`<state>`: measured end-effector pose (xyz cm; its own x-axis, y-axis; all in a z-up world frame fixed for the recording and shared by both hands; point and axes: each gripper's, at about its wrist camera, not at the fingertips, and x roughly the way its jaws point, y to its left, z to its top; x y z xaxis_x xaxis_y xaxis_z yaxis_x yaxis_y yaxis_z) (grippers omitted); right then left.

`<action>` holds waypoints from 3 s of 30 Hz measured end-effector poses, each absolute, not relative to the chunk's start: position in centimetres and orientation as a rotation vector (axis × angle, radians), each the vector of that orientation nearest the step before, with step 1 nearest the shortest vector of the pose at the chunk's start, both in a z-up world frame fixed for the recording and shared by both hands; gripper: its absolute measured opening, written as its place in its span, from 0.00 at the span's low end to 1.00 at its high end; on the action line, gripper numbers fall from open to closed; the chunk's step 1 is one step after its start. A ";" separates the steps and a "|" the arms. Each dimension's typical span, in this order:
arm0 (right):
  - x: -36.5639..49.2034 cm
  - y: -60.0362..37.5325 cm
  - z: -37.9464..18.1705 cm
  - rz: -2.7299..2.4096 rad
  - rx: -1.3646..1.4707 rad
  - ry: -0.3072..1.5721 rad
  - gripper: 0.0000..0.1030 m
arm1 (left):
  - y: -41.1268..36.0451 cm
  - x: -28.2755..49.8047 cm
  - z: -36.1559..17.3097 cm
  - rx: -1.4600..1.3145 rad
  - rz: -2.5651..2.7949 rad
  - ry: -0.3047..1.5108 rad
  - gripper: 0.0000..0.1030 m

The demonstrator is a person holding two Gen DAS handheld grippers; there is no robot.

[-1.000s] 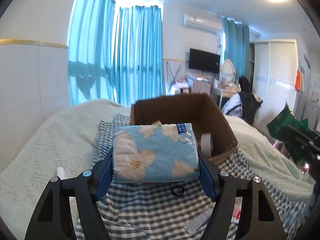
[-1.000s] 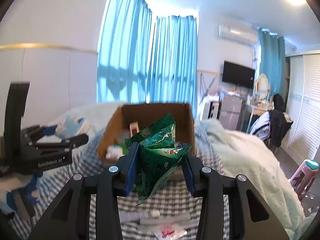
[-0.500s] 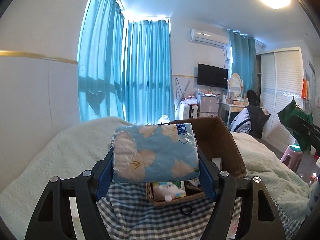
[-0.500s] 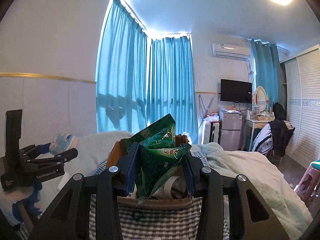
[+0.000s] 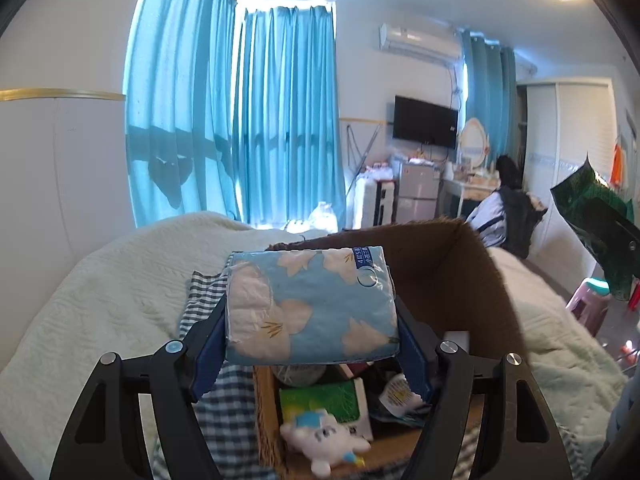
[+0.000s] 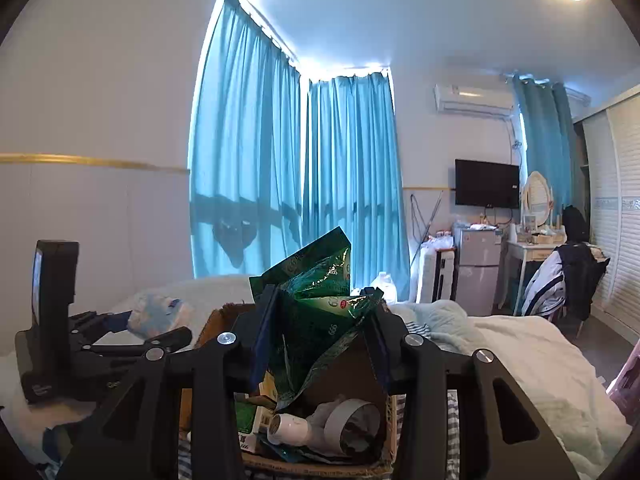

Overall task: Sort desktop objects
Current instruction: 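Carry the tissue pack and snack bag over the box and open both grippers, then withdraw both grippers from the box toward the remaining items, then grasp the white tube with the left gripper while the right gripper grasps the red-and-white sachet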

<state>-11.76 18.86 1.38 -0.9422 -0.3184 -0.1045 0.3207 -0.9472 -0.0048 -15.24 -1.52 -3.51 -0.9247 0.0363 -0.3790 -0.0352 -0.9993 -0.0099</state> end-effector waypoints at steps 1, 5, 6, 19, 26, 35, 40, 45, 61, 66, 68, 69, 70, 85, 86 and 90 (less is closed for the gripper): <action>-12.9 18.5 1.0 -2.807 0.170 0.041 0.39 | -1.4 -16.0 -3.9 -0.613 3.048 0.001 0.73; -16.0 17.5 -0.4 -2.795 0.232 0.066 0.39 | -1.0 -19.0 -5.5 -0.678 3.034 -0.003 0.73; -16.6 17.3 -0.7 -2.792 0.249 0.075 0.39 | -0.8 -19.5 -5.8 -0.692 3.028 -0.003 0.73; -23.1 15.8 -6.9 -2.762 0.533 0.188 0.39 | 0.0 -23.9 -9.8 -0.917 2.962 0.019 0.76; -22.6 16.9 -6.8 -2.796 0.529 0.174 0.72 | -0.2 -22.6 -8.4 -0.869 2.947 0.012 0.91; -17.7 18.8 -2.5 -2.834 0.401 0.135 0.88 | -2.3 -17.6 -4.4 -0.729 2.998 0.002 1.00; -12.4 20.4 -0.2 -2.872 0.287 0.125 1.00 | -3.2 -13.5 -2.2 -0.625 3.035 -0.011 1.00; -7.7 21.6 0.9 -2.881 0.228 0.136 1.00 | -3.0 -9.5 -0.5 -0.522 3.041 -0.005 1.00; -0.3 24.8 -2.8 -2.939 0.298 0.195 1.00 | -1.7 -3.4 -5.7 -0.442 3.074 -0.049 1.00; -0.6 26.3 -7.7 -2.942 0.450 0.172 1.00 | -1.0 -4.4 -9.1 -0.564 3.027 0.034 1.00; -1.1 26.5 -8.9 -2.919 0.504 0.166 1.00 | -0.6 -4.9 -10.3 -0.611 2.958 0.032 1.00; -1.1 26.5 -9.2 -2.906 0.512 0.156 1.00 | -0.5 -5.1 -10.8 -0.624 2.937 0.029 1.00; -1.3 26.6 -9.4 -2.883 0.527 0.127 1.00 | -0.3 -5.2 -11.4 -0.632 2.933 0.031 1.00; -4.3 26.2 -16.9 -2.725 0.919 0.092 1.00 | 4.1 -6.2 -20.0 -0.893 2.716 0.292 1.00; -4.3 26.0 -17.6 -2.702 0.945 0.091 1.00 | 4.3 -6.3 -20.7 -0.918 2.694 0.308 1.00; -4.7 25.1 -20.0 -2.599 1.058 0.150 0.90 | 4.4 -6.8 -22.2 -0.995 2.641 0.314 1.00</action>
